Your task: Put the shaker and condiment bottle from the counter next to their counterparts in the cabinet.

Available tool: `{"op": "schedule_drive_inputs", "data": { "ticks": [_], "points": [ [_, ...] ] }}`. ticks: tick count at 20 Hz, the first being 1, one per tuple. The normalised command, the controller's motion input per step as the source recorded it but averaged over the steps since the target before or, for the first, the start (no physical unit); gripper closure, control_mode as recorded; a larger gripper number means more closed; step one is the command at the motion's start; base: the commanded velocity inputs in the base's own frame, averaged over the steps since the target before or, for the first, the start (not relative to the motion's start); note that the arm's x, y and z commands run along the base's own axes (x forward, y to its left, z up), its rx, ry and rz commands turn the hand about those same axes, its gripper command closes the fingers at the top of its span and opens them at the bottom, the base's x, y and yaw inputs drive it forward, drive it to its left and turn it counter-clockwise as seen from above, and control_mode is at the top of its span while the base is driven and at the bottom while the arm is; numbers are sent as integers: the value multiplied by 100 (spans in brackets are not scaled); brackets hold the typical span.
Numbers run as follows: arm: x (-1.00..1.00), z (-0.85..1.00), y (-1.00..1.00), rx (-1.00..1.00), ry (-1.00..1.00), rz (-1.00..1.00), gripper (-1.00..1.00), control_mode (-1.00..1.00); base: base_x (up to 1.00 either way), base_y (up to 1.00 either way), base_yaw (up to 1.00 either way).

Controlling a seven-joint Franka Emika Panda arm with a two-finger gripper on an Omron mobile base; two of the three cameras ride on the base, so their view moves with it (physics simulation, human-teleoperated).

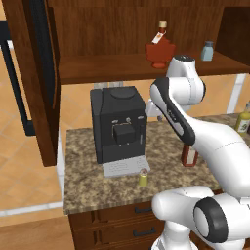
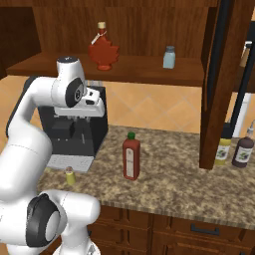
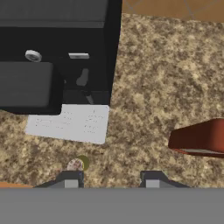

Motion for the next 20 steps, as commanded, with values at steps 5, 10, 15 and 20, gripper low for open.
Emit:
{"op": "schedule_drive_inputs", "data": {
  "ticks": [5,10,15,20],
  "points": [
    [-3,0,-4,0,-3,0,-100,-100,0,0,0],
    [-24,-1,-16,0,-4,0,-100,-100,0,0,0],
    [-19,-3,-47,0,-8,10,-100,-100,0,0,0],
    [-26,-10,-59,0,-9,20,-100,-100,0,0,0]
  ]
}}
